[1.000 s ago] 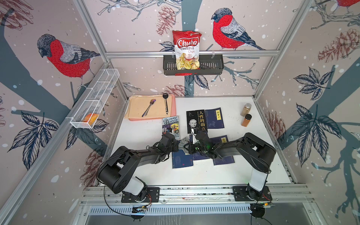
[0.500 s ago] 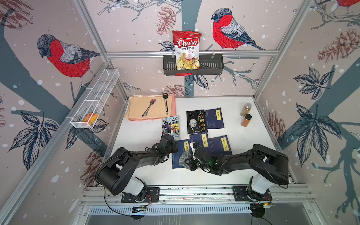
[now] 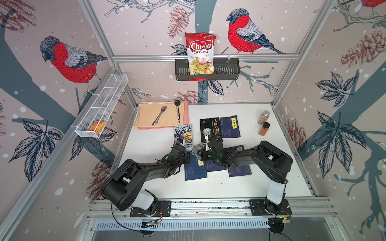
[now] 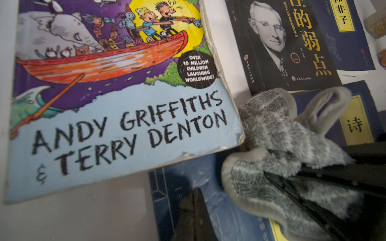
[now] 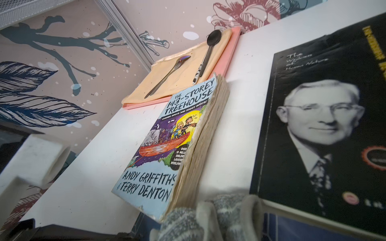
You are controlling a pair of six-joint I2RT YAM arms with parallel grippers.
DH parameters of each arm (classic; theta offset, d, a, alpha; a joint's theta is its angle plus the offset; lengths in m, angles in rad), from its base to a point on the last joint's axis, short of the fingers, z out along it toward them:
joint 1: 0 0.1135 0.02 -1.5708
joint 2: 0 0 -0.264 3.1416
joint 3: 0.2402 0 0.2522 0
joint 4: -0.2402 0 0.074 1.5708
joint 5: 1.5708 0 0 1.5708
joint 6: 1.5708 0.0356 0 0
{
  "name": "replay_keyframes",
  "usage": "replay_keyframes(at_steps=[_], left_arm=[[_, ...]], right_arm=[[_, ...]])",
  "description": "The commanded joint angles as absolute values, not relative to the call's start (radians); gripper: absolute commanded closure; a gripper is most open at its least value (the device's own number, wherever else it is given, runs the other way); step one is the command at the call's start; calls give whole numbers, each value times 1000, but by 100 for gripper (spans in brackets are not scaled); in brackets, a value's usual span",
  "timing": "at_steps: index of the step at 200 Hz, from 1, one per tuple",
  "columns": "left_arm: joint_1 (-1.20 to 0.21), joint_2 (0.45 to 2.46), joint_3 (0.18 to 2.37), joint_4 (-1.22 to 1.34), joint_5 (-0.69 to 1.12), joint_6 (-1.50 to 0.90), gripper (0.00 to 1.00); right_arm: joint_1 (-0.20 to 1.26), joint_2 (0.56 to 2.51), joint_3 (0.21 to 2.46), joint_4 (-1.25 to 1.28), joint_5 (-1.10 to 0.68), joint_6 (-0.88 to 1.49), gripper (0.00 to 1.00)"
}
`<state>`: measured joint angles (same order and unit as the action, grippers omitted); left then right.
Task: Wipe the cover of the book
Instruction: Wipe the dirt from the cover of the book.
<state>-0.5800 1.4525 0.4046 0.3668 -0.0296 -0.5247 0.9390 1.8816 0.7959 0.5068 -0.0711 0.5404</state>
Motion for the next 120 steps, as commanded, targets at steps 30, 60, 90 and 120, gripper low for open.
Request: replay_keyframes(at_steps=[30, 60, 90, 120], left_arm=[[-578, 1526, 408, 238, 8, -533, 100], [-578, 1555, 411, 260, 25, -537, 100], [-578, 1543, 410, 255, 32, -540, 100], [-578, 1503, 383, 260, 28, -551, 100]], right_arm=[[1176, 1715, 580, 265, 21, 632, 93], [1249, 1700, 516, 309, 22, 706, 93], [1191, 1764, 549, 359, 1, 665, 93], [1027, 1856, 626, 408, -45, 611, 93]])
